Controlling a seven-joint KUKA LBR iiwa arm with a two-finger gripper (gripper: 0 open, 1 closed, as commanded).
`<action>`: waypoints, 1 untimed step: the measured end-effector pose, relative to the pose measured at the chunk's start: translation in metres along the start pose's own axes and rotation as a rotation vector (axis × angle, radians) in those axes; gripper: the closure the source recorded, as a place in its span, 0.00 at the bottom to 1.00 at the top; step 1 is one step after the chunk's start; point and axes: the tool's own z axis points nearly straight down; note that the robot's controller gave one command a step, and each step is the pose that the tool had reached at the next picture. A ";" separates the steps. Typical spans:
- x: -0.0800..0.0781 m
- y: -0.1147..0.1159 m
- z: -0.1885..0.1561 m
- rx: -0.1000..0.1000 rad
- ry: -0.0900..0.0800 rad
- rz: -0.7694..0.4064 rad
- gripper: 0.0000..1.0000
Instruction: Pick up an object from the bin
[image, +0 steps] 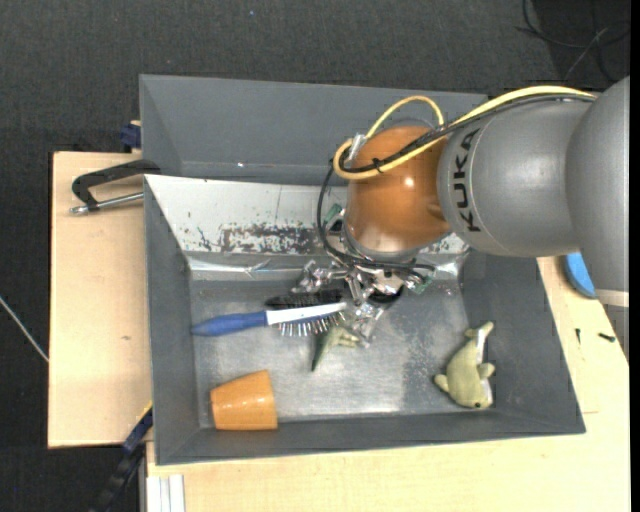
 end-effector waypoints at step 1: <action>-0.001 0.000 0.000 0.001 0.000 -0.004 1.00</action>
Offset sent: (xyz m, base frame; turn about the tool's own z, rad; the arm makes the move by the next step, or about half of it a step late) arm 0.0000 0.0000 0.0000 0.0000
